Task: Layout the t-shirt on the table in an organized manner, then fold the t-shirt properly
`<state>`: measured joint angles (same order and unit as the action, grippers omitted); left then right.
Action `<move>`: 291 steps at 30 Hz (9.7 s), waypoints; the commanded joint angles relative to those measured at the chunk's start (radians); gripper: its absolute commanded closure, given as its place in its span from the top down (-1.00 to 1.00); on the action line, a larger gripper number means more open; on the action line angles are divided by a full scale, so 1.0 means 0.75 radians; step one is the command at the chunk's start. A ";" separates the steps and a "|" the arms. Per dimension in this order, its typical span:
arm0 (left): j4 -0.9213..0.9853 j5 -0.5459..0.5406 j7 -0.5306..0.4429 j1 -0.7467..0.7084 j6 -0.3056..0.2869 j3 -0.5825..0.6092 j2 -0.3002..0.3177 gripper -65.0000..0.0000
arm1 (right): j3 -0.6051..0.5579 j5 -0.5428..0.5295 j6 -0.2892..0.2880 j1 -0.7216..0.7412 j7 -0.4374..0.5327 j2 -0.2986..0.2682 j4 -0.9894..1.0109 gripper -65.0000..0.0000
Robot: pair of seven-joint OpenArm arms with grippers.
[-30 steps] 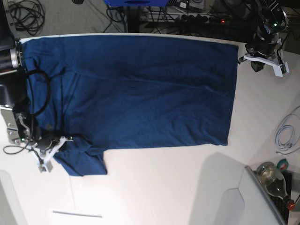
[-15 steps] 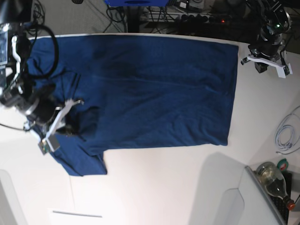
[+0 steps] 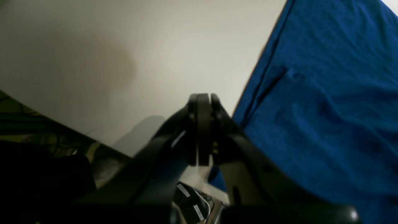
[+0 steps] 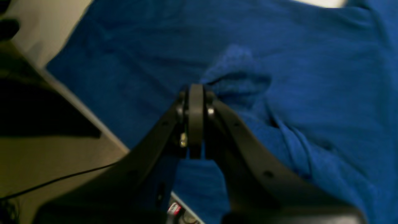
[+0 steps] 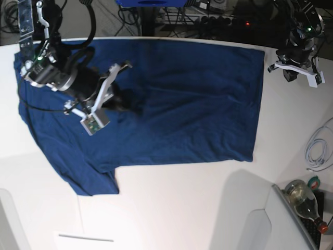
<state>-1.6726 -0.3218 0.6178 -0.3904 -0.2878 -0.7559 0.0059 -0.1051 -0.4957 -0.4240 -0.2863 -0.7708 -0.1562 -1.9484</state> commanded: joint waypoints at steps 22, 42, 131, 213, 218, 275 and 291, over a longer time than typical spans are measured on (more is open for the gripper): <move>-0.027 -0.012 -0.029 -0.106 -0.006 -0.008 0.063 -1.00 | -0.473 -0.019 -0.002 0.192 0.030 0.142 0.246 -0.98; -0.025 -0.012 -0.023 -0.104 -0.006 -0.006 0.079 -1.00 | -0.618 -0.017 -0.002 0.366 -0.009 0.295 0.459 -0.98; 0.042 -0.010 -0.090 -0.221 -0.155 -0.458 0.087 -1.00 | -1.140 -0.312 0.370 0.868 0.376 0.418 1.040 0.20; -0.230 0.183 0.474 0.027 -0.002 0.252 0.016 -1.00 | -0.579 0.355 0.374 0.370 0.118 0.027 0.308 -0.16; -0.130 0.183 0.472 0.065 -0.002 0.252 0.014 -1.00 | -0.164 0.357 0.366 0.422 0.116 0.097 0.330 -0.14; -0.328 0.183 0.260 -0.092 -0.008 0.293 -0.036 -1.00 | 0.295 0.365 0.143 1.095 0.914 -0.249 2.147 -0.18; -0.328 0.191 0.260 -0.086 -0.008 0.276 -0.036 -1.00 | 0.309 0.355 0.133 0.855 0.673 -0.261 1.556 -1.00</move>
<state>-1.9022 -0.1768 0.8268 -0.4545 -0.2916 -0.5461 -0.0280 0.1223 -0.2211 -0.3218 0.3283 -0.2901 -0.3351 -0.7708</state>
